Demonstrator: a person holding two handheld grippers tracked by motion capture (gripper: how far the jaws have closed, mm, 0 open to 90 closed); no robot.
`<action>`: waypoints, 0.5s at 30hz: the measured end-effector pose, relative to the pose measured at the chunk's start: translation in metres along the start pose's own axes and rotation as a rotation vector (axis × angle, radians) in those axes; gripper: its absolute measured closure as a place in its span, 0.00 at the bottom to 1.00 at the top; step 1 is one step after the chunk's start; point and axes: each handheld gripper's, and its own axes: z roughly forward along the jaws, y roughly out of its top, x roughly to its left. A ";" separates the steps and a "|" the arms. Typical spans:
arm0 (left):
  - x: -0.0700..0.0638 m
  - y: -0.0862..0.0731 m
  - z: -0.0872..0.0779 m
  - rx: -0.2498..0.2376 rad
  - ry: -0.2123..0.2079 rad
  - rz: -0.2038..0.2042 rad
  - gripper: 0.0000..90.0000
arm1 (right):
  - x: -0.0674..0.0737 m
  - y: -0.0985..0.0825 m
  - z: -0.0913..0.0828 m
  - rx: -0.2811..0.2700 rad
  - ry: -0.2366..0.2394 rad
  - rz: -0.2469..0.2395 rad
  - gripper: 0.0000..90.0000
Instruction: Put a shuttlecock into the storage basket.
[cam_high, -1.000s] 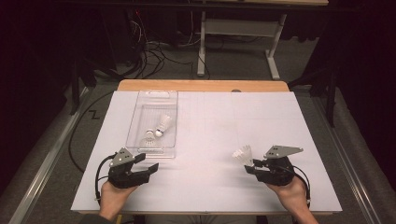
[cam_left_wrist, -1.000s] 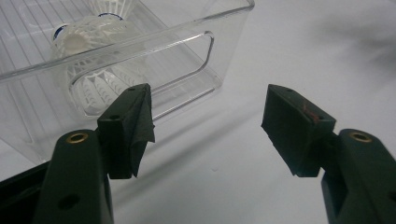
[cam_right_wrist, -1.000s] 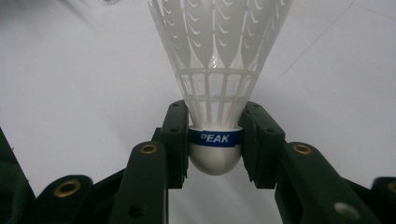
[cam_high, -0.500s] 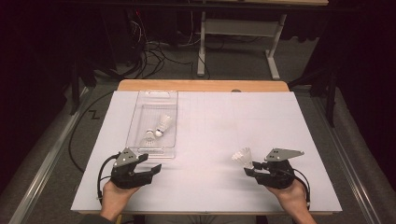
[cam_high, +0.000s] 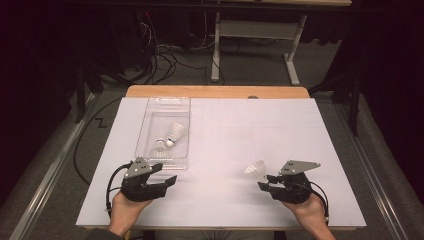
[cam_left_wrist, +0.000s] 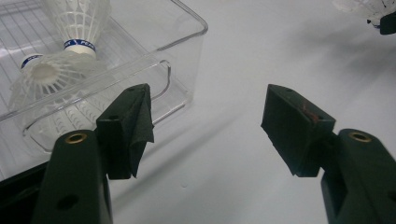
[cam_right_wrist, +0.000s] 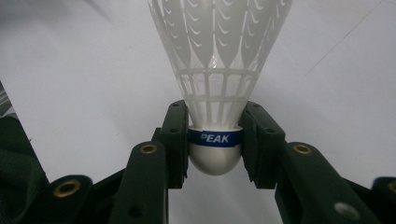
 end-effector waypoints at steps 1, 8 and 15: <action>0.000 0.001 0.000 -0.001 -0.003 -0.003 0.38 | 0.000 0.000 0.000 0.000 0.001 0.001 0.73; -0.002 0.007 0.000 0.004 -0.015 -0.002 0.38 | 0.000 0.001 0.001 0.004 0.006 -0.003 0.73; -0.005 0.015 0.002 0.005 -0.025 0.013 0.39 | 0.001 0.001 0.001 0.010 0.007 -0.007 0.73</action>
